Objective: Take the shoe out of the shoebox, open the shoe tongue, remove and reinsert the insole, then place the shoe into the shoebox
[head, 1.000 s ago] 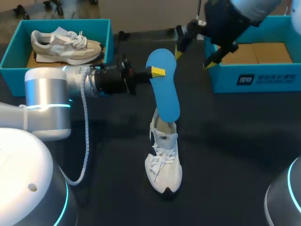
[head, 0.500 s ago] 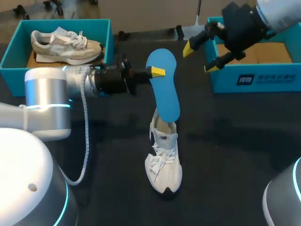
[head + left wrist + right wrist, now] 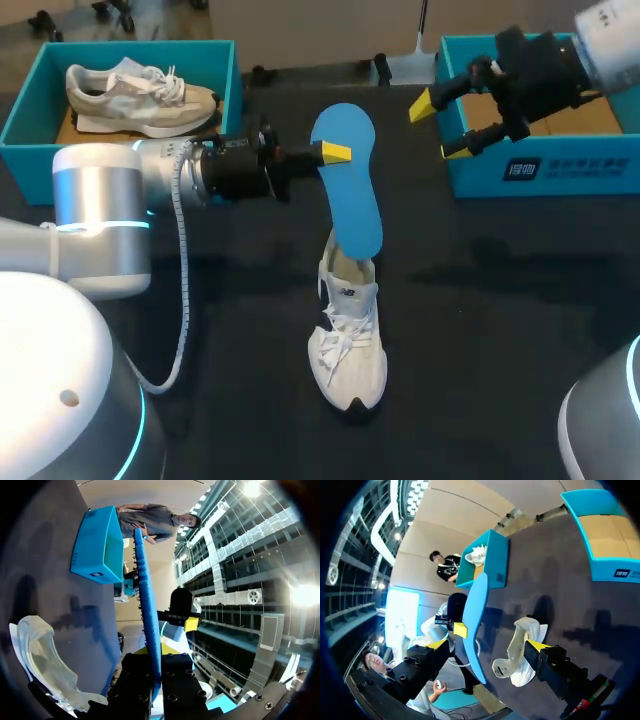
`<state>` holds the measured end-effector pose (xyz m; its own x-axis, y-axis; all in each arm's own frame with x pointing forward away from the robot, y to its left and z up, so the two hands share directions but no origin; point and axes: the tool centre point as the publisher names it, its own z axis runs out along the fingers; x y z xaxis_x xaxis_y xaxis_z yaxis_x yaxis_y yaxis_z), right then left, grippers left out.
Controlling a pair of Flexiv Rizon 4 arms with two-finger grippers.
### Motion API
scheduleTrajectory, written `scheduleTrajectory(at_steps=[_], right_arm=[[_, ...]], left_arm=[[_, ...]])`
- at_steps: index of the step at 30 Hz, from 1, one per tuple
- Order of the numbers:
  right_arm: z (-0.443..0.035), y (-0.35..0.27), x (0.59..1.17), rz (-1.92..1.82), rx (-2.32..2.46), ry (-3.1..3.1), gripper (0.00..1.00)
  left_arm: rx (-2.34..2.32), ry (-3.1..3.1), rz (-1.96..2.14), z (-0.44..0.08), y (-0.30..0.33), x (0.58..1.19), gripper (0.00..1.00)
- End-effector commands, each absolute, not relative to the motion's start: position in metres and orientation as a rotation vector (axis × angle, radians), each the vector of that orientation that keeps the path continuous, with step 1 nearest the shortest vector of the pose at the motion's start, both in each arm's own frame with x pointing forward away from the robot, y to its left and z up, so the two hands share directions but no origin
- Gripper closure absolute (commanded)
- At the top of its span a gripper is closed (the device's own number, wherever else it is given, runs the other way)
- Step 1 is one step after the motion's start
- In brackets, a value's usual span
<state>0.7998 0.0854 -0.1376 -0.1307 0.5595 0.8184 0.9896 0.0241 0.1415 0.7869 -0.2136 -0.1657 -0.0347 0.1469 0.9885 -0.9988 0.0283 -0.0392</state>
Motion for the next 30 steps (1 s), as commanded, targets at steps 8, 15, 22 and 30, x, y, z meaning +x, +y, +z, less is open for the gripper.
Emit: scheduleTrajectory(at_steps=[8, 15, 22, 30], right_arm=[[-0.152, 0.088, 0.797, -1.14, -1.422, -1.592, 0.0], [-0.16, 0.094, 0.796, -1.181, -1.379, -1.56, 0.0], [-0.162, 0.094, 0.795, -1.168, -1.418, -1.565, 0.0], [-0.162, 0.094, 0.795, -1.168, -1.418, -1.565, 0.0]], left_arm=[[1.063, -1.14, 1.281, -0.165, -0.213, 0.786, 1.0], [1.063, -1.14, 1.281, -0.165, -0.213, 0.786, 1.0], [1.063, -1.14, 1.281, -0.165, -0.213, 0.786, 1.0], [1.063, -1.14, 1.281, -0.165, -0.213, 0.786, 1.0]])
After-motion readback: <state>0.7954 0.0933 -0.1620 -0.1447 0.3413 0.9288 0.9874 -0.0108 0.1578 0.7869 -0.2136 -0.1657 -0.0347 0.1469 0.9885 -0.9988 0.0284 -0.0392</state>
